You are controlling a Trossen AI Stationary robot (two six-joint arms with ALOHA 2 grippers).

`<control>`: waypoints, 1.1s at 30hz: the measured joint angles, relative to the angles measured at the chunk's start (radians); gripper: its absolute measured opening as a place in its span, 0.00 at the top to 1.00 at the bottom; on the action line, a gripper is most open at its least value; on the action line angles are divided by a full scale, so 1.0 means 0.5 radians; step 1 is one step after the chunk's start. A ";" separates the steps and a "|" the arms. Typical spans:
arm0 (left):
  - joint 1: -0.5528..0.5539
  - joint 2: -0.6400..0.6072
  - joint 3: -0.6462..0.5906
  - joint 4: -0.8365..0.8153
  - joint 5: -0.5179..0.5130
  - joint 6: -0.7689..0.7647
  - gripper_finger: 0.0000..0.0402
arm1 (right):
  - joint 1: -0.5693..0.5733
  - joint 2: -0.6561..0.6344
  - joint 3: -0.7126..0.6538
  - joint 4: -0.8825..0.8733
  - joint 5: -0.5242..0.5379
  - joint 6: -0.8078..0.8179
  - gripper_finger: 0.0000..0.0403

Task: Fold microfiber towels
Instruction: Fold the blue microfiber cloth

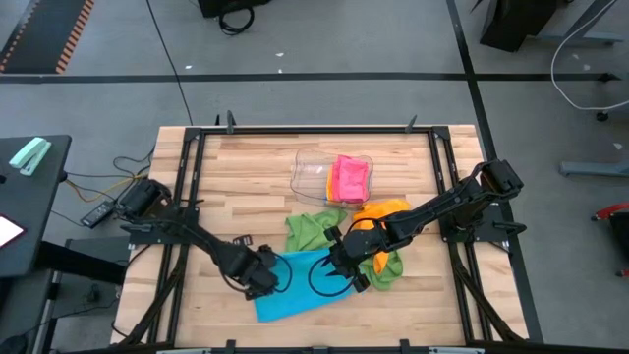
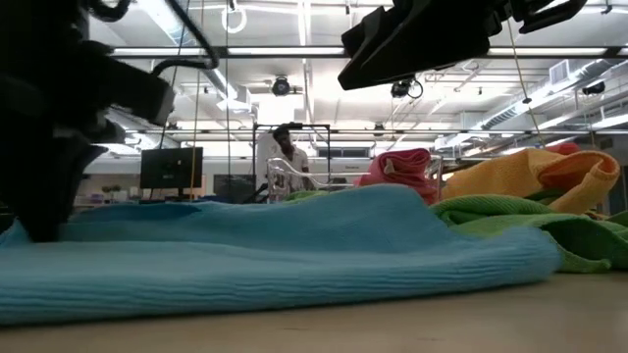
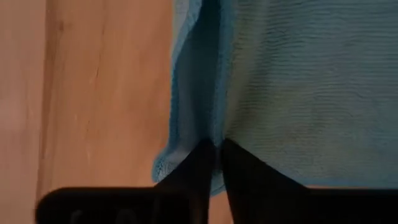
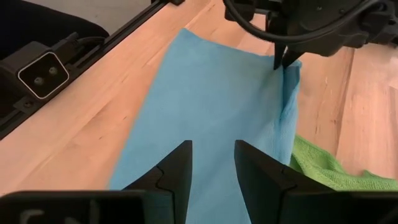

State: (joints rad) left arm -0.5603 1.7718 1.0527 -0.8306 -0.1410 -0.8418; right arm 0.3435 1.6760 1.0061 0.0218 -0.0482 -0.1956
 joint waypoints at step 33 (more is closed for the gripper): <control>-0.140 0.366 0.236 0.770 0.002 0.278 0.60 | 0.000 0.000 0.000 -0.002 -0.005 0.037 0.68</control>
State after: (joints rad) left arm -0.6305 1.9549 1.1705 -0.4453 -0.1402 -0.7026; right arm 0.3435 1.6760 1.0061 0.0210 -0.0505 -0.1770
